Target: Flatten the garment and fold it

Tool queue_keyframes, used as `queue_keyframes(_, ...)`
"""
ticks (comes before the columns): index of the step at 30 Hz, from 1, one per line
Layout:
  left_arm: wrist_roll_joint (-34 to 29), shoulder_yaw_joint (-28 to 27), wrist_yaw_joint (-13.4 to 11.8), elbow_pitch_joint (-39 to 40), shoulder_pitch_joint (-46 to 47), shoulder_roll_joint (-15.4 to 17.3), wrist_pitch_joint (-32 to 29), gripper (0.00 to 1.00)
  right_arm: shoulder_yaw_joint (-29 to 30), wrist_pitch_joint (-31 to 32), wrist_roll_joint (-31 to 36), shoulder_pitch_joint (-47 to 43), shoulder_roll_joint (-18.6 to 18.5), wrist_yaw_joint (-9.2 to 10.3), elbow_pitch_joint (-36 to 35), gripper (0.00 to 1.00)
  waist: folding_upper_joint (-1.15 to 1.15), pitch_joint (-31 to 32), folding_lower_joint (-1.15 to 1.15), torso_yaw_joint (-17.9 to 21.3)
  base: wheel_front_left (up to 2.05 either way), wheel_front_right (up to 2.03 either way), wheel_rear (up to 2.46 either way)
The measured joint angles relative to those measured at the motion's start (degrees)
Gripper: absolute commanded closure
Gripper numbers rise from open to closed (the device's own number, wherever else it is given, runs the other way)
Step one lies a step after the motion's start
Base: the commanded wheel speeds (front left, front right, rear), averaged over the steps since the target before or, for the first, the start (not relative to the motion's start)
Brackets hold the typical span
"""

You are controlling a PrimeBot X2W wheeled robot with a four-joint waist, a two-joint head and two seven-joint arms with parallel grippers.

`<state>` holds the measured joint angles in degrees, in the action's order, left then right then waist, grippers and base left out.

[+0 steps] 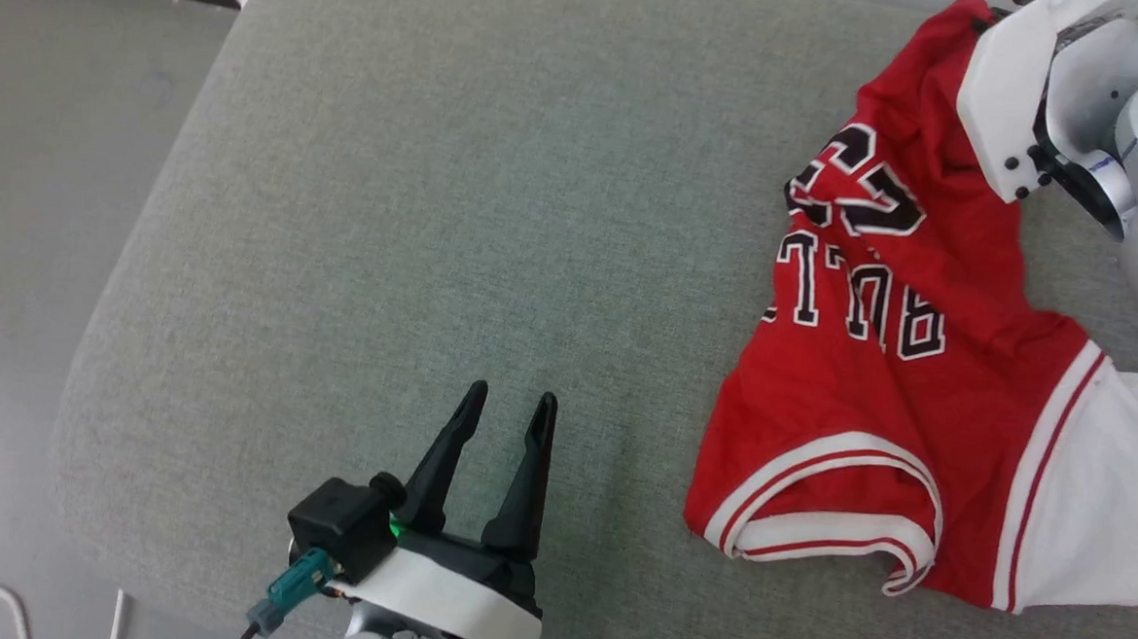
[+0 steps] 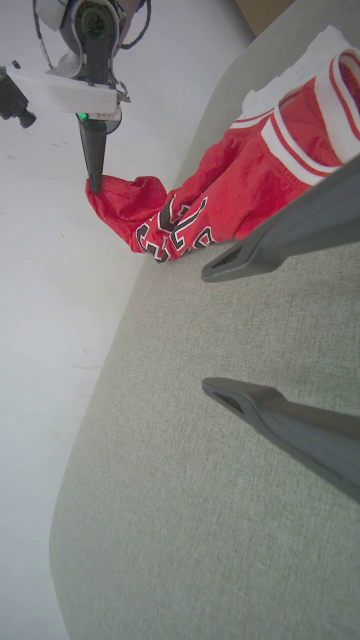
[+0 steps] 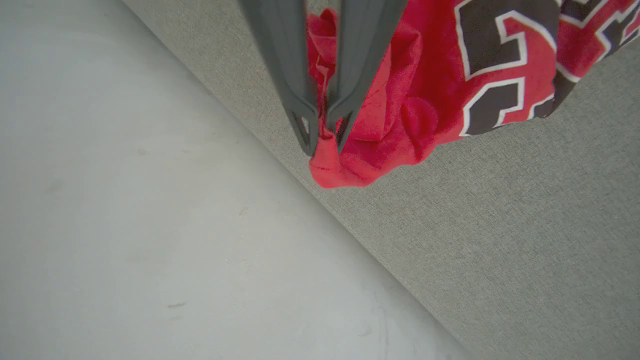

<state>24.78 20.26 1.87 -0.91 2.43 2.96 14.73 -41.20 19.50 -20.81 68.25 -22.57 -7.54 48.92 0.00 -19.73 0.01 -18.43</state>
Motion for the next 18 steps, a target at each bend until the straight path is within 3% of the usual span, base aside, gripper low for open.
queue_keyframes(1,0.04,0.1,-0.02,-0.01,0.22,0.0,0.0,0.0,0.16,-0.41,0.01,0.01,0.11,0.0,0.64,0.02,0.0,-0.41,0.0,-0.19,0.0,0.0,0.0)
queue_keyframes(10,-0.08,-0.75,-0.77,-0.53,0.55,0.0,0.0,0.0,0.81,-5.77,-2.86,1.36,1.86,0.0,1.37,0.0,0.0,-1.09,0.0,0.68,0.0,0.0,0.0)
queue_keyframes(18,-2.65,-4.23,-0.87,-0.48,-1.46,0.0,0.0,0.0,5.13,-9.4,-7.32,-2.18,0.43,0.0,-2.49,0.0,0.0,2.65,-0.02,4.05,0.0,0.0,0.0)
